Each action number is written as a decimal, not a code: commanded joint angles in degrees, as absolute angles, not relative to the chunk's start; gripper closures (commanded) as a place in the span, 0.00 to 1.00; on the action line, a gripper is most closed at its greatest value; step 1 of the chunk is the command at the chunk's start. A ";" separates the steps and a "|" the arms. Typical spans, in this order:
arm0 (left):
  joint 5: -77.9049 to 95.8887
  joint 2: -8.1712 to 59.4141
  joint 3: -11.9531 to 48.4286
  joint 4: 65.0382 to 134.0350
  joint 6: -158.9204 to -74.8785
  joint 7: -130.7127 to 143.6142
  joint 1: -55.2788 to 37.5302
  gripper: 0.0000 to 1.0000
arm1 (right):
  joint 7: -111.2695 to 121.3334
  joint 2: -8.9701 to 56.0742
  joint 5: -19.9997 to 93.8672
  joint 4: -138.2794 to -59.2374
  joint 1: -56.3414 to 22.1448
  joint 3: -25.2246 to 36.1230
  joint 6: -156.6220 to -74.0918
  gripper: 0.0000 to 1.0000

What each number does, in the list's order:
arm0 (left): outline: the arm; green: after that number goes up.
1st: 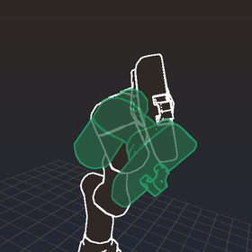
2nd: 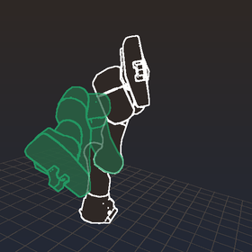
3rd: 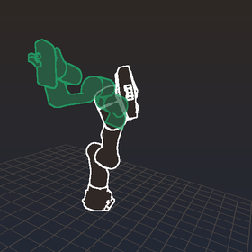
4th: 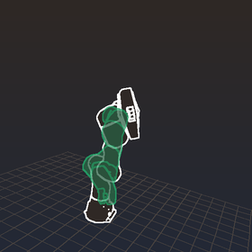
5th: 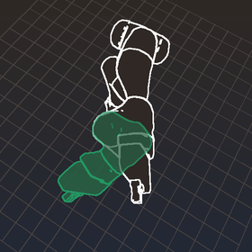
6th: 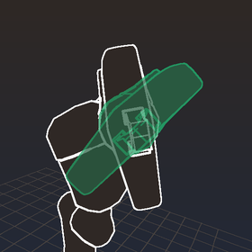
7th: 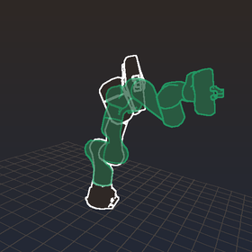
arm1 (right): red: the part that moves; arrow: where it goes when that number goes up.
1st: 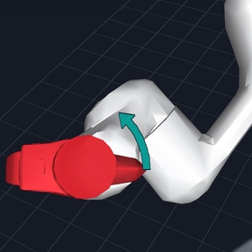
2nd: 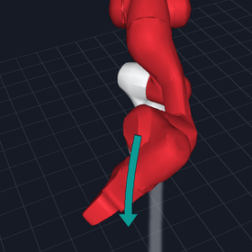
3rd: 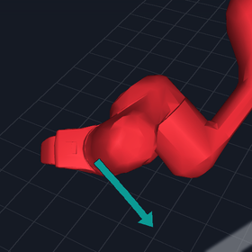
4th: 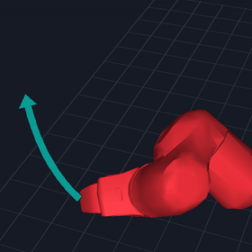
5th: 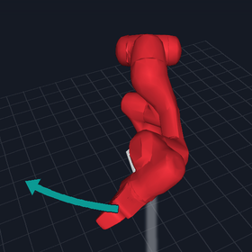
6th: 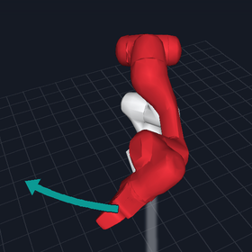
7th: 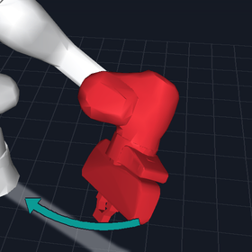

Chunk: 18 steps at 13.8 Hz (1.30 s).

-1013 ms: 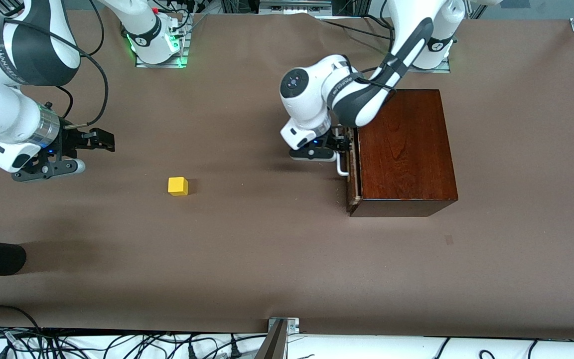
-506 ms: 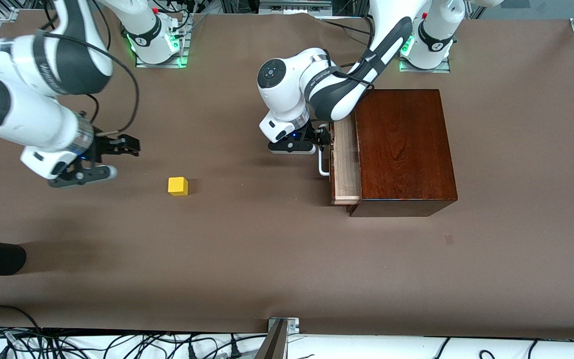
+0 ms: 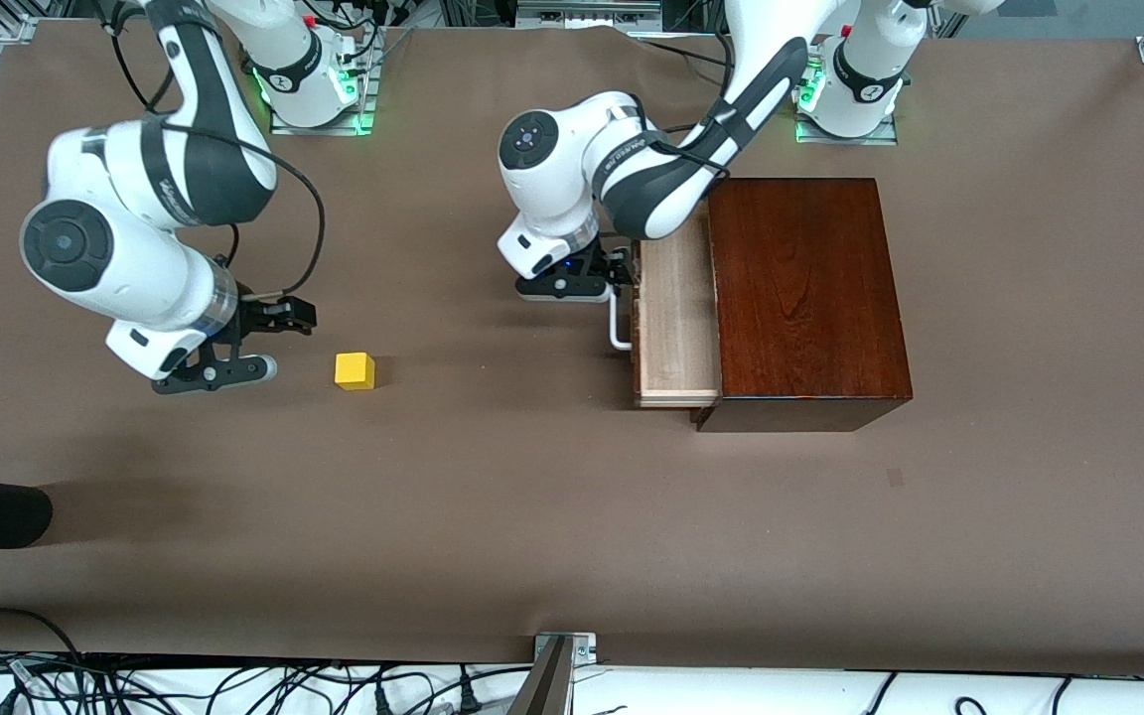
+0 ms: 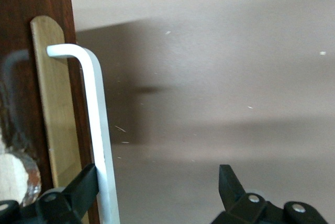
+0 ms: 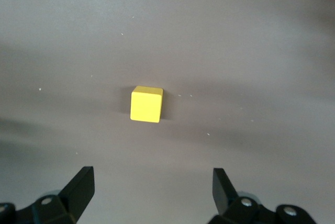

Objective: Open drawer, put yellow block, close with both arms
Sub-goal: 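Pull the drawer open with the left gripper while the right gripper reaches the cube, then grasp the yellow cube with the right gripper while the left gripper withdraws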

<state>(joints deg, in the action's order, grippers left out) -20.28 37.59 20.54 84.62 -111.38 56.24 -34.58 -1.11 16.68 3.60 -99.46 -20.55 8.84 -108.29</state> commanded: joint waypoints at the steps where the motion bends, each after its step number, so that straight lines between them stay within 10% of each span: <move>1: -18.72 39.29 20.92 80.77 -111.88 56.78 -35.68 0.00 | -1.67 15.73 5.19 -105.19 -20.65 8.96 -114.50 0.00; 8: -16.53 31.66 20.74 69.71 -89.95 45.56 -30.17 0.00 | -1.67 18.45 6.85 -112.75 -20.65 8.62 -126.72 0.00; 18: -4.59 12.86 18.47 74.59 -83.05 11.90 -3.37 0.00 | -5.10 24.69 7.38 -115.66 -20.65 5.19 -140.01 0.00</move>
<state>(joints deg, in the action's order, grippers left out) -9.14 18.36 19.54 69.10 -82.47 18.18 -8.25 -4.55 24.39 6.39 -115.16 -20.68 5.39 -138.45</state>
